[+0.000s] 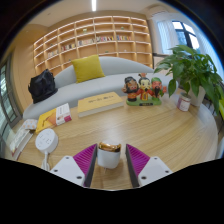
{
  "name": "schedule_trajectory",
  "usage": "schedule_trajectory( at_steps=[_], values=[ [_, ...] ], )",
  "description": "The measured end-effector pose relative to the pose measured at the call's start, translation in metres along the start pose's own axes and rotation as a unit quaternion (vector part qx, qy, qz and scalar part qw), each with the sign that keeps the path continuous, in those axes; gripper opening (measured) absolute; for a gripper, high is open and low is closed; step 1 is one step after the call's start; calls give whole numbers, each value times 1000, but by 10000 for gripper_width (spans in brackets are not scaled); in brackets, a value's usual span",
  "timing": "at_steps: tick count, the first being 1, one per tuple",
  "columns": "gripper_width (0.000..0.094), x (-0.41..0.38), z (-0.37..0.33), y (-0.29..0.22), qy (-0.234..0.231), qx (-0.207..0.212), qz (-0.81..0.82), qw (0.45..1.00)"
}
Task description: Unplug charger
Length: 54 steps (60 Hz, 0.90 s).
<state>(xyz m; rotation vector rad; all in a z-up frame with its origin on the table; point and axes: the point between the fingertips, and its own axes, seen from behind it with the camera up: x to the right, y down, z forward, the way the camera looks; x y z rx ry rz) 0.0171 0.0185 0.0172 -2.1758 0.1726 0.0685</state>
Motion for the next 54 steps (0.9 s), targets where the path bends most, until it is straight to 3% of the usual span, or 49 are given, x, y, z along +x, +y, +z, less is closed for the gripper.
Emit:
schedule_trajectory(
  at_steps=[6, 9, 29, 54],
  values=[
    [795, 30, -10, -10, 34, 7, -11, 999],
    [854, 45, -18, -16, 45, 12, -16, 999],
    [848, 43, -131, -38, 43, 59, -74, 995],
    [855, -2, -217, -1, -1, 73, -87, 994]
  ],
)
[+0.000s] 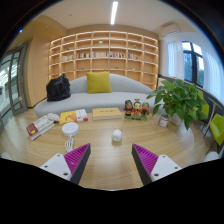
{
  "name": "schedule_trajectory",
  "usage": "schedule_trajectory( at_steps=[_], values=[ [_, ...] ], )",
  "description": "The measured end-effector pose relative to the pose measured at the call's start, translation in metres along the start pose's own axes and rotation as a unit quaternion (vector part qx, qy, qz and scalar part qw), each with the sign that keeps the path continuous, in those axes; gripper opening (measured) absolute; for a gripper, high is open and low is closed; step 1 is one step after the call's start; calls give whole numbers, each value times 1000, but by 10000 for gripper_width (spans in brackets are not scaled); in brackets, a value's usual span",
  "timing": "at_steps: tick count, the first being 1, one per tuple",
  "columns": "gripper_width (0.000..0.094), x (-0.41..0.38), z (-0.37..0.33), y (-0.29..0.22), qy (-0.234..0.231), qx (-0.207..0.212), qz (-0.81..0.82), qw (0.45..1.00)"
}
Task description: Unplug charger
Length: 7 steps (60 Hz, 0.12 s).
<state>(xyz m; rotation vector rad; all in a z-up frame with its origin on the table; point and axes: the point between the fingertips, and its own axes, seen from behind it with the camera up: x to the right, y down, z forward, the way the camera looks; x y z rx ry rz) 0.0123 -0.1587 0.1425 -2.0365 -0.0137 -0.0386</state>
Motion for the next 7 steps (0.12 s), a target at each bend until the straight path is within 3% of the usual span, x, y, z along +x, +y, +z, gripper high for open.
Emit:
schedule_trajectory(
  at_steps=[7],
  values=[
    [855, 1, -4, 2, 2, 1, -7, 1000]
  ],
)
